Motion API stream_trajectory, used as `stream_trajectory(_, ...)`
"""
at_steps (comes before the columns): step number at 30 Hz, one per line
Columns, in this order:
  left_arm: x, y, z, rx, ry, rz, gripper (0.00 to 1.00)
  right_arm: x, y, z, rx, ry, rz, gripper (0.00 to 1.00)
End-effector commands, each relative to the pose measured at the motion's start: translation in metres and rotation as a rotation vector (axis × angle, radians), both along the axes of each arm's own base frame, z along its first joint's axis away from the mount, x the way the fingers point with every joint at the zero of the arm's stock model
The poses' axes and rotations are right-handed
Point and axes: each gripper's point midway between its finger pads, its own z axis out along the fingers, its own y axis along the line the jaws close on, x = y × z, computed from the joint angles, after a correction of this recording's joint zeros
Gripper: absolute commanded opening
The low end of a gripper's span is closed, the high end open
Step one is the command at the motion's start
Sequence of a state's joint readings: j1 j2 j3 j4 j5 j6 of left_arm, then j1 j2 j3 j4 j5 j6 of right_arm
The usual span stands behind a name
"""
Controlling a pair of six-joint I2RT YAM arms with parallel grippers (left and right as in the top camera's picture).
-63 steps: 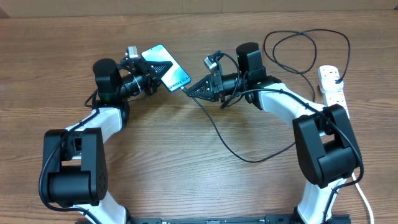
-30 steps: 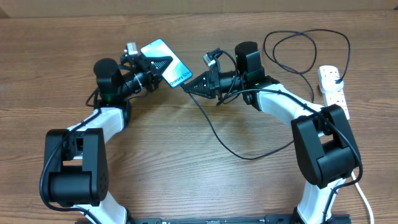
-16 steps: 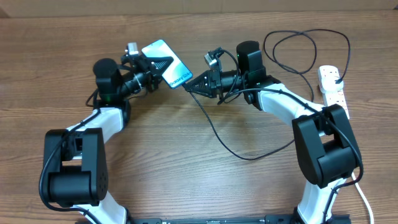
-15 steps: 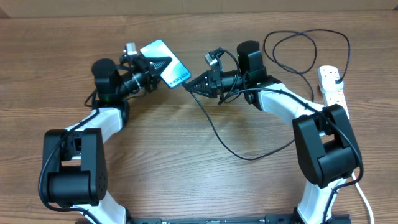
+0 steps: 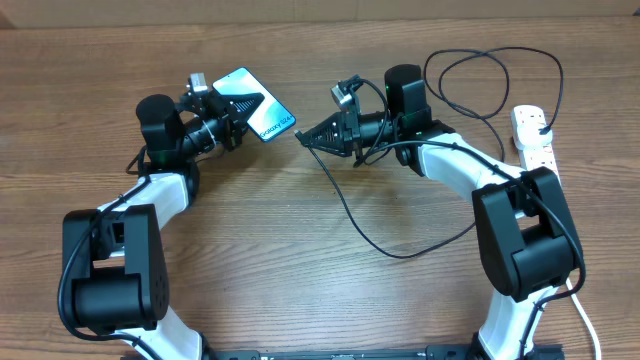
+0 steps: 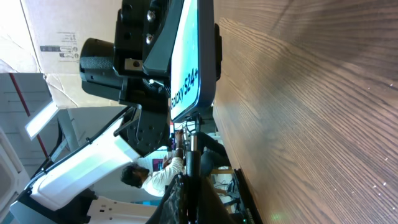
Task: Plug charger to phone and switch on socket
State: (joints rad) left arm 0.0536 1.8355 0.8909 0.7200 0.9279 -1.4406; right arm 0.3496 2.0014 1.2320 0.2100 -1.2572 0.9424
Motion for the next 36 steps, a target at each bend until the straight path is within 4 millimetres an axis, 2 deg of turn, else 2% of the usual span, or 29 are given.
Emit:
stream_trajectory(1, 0.0024, -0.0057, 0.0109, 0.020, -0.054, -0.007, 0.05, -0.0090, 0.0052, 0.0149, 0.020, -0.031, 0.030, 0.04)
stream_trajectory(13, 0.0029, -0.0153, 0.0101, 0.022, -0.048, -0.005, 0.05, -0.0084, 0.0058, 0.0166, 0.024, -0.037, 0.030, 0.04)
stream_trajectory(36, 0.0029, -0.0154, 0.0109, 0.004, -0.032, -0.003, 0.05, -0.0061, 0.0059, 0.0152, 0.017, -0.039, 0.016, 0.04)
